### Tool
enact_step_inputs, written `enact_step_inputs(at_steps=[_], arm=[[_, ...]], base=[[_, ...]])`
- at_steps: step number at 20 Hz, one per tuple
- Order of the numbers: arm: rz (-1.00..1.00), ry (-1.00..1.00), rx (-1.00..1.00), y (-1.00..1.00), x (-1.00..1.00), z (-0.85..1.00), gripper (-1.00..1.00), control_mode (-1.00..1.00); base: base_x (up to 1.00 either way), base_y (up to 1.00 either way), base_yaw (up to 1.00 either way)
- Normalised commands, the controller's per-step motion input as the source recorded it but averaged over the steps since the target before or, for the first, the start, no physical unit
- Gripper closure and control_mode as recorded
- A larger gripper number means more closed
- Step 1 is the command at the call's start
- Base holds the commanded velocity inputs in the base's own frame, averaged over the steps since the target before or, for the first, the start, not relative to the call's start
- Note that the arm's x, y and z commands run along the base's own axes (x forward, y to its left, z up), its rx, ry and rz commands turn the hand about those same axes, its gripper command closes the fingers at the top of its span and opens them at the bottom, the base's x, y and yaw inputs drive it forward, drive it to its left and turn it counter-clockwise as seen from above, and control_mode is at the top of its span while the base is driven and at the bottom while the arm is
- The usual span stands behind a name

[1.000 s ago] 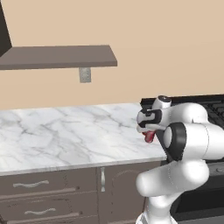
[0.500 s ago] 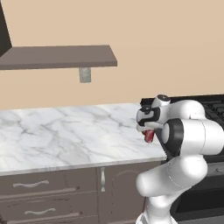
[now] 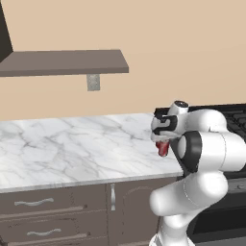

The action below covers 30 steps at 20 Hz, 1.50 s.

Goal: Four empty soda cans are scattered around the kitchen. Gather all the cans and cluster them next to the stove for recycling.

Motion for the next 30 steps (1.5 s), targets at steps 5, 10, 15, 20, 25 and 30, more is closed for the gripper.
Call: enact_step_inputs(at_steps=[5, 10, 15, 20, 25, 30], arm=[[-0.04, 0.0, 0.05, -0.07, 0.02, 0.5, -1.0, -1.0], [-0.1, 0.05, 0.07, 0.06, -0.25, 0.46, -1.0, -1.0], [-0.13, 0.08, 0.05, 0.18, -0.73, 0.13, -1.0, -1.0], [-0.11, -0.01, -0.01, 0.31, -0.69, 0.34, -1.0, -1.0], [-0.12, -0.09, -0.01, 0.14, -0.71, 0.14, -1.0, -1.0], [-0.09, -0.05, -0.04, 0.03, -0.64, 0.0, -1.0, -1.0]], base=[[0.0, 0.0, 0.0], [0.0, 0.0, 0.0], [0.0, 0.0, 0.0], [0.0, 0.0, 0.0], [0.0, 0.0, 0.0], [0.0, 0.0, 0.0]])
